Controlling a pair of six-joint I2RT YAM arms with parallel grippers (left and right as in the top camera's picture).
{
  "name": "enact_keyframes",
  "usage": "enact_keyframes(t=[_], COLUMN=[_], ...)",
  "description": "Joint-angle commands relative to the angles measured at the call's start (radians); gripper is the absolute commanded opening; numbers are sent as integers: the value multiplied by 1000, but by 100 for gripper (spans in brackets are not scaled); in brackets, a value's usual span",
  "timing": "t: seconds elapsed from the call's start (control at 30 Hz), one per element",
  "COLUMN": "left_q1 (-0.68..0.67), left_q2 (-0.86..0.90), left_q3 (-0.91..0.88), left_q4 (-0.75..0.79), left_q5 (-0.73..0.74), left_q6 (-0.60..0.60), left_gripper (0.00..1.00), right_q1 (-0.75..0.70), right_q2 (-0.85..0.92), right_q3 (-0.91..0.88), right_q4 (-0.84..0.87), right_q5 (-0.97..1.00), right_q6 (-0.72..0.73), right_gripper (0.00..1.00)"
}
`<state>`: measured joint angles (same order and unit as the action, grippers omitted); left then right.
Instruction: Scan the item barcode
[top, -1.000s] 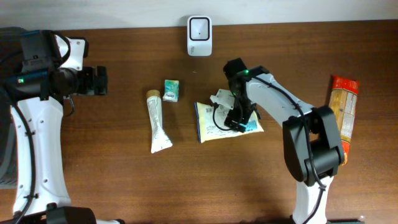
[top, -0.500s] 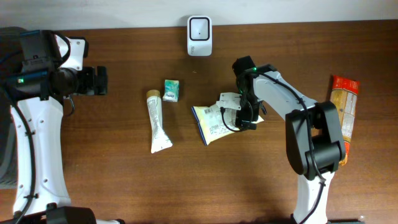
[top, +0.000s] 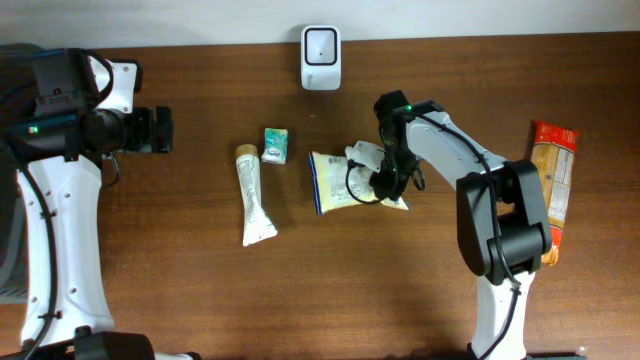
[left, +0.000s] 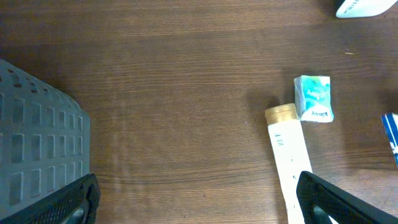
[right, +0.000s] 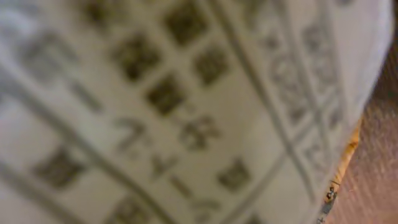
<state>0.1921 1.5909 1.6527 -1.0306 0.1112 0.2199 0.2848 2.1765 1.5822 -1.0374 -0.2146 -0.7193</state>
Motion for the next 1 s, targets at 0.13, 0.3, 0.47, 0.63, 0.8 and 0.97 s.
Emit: enact_keyframes(t=[0.13, 0.3, 0.47, 0.63, 0.8, 0.97], left_q1=[1, 1, 1, 1, 1, 1], left_q2=[-24, -24, -24, -24, -24, -24], left_q3=[1, 1, 1, 1, 1, 1], left_q4=[0, 0, 0, 0, 0, 0], left_q5=[-4, -4, -4, -4, -4, -4], left_q6=[13, 13, 13, 13, 13, 13], left_gripper=[99, 99, 99, 99, 99, 99], right_q1=[2, 2, -13, -77, -73, -71], right_q2=[66, 34, -21, -36, -36, -36], right_q3=[-14, 151, 361, 251, 148, -41], right_q4=[10, -121, -296, -282, -143, 80], right_q5=[-10, -10, -11, -134, -159, -156], right_q6=[267, 363, 603, 819, 826, 947], right_gripper=[4, 61, 100, 99, 99, 98])
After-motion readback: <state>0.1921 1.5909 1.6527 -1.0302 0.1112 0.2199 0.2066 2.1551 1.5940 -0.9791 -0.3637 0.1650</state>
